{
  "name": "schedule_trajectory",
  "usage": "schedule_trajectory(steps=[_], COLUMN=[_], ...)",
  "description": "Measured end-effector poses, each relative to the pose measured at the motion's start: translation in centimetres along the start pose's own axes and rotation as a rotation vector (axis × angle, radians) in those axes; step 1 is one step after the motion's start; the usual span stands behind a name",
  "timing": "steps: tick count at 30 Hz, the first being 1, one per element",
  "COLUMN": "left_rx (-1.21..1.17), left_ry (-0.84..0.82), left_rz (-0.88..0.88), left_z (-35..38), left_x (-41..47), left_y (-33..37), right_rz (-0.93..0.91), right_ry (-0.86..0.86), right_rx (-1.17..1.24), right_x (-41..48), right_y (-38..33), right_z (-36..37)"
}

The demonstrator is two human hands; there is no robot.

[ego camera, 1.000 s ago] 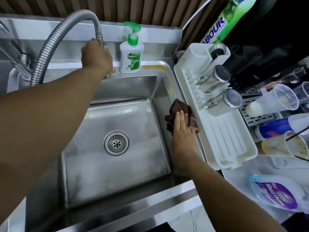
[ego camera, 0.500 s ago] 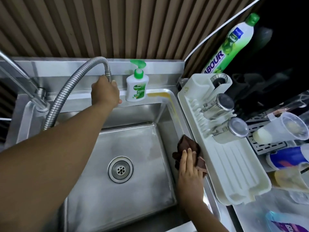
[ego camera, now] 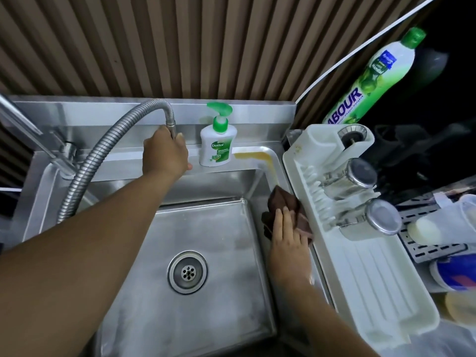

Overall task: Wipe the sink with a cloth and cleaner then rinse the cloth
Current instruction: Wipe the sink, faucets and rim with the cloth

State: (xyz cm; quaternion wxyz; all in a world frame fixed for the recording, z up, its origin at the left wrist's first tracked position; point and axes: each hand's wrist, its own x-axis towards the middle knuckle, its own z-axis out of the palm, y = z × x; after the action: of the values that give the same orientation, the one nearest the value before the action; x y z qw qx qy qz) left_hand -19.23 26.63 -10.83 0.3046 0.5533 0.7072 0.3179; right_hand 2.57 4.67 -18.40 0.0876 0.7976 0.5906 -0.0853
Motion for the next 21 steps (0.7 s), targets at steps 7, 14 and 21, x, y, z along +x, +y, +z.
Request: schedule_trajectory(steps=[7,14,21], left_rx=[0.016,0.005,0.006], left_ry=[-0.003,0.003,-0.014], left_rz=[0.001,0.017,0.019], left_z=[-0.2,0.0,-0.4], left_x=[-0.4,0.0,-0.6], left_y=[0.3,-0.2,0.3], right_rz=[0.108,-0.006,-0.323], right_ry=[0.034,0.103,-0.042], right_rx=[0.022,-0.091,-0.556], right_x=[0.8,10.8,2.2], right_y=[-1.5,-3.1,0.1], right_z=[0.4,-1.7,-0.4])
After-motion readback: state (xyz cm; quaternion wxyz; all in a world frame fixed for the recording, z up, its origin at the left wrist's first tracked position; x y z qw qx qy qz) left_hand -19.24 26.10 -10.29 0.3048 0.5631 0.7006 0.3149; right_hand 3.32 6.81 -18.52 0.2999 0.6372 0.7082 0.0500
